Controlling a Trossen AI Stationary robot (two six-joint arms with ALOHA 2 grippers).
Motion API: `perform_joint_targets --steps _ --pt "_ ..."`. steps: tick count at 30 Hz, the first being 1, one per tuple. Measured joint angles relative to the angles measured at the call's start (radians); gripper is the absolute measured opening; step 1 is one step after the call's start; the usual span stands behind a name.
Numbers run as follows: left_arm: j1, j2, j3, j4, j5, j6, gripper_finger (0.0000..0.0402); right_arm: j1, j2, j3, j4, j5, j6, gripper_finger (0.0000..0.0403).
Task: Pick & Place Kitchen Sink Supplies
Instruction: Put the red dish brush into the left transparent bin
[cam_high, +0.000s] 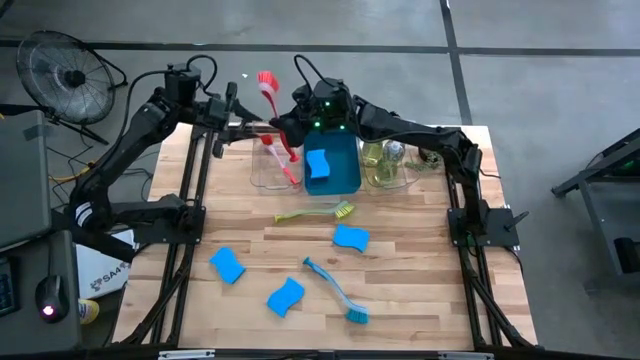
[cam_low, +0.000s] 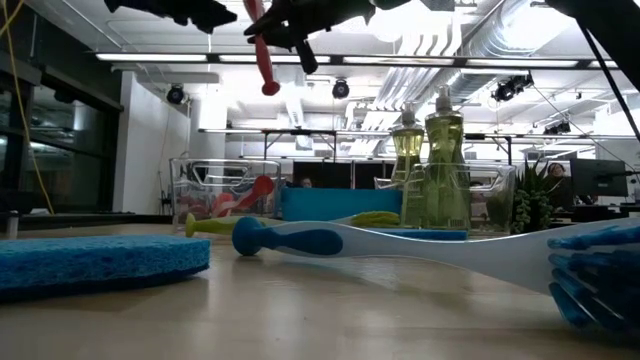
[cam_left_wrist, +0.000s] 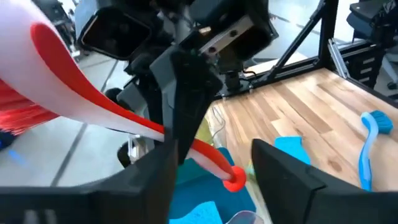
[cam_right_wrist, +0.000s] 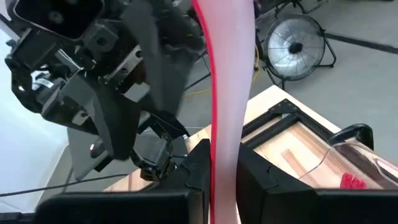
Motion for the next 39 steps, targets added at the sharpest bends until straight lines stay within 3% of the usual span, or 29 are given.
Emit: perform_joint_targets --steps 7,12,22,39 --pt "-0.006 0.053 0.0 0.04 -0.062 -0.099 0.0251 0.016 -0.005 0.0 0.009 0.0 -0.047 0.0037" --pt "-0.018 0.097 0.0 0.089 -0.066 -0.169 0.0252 0.02 -0.005 0.0 0.035 -0.001 -0.07 0.0037" --pt "-0.047 0.14 0.0 0.153 0.041 -0.257 0.0253 0.019 -0.005 0.0 0.103 0.011 -0.122 0.0037" --pt "-0.066 0.138 0.0 0.318 0.049 -0.437 0.0253 0.013 -0.005 0.0 0.245 0.035 -0.166 0.0037"
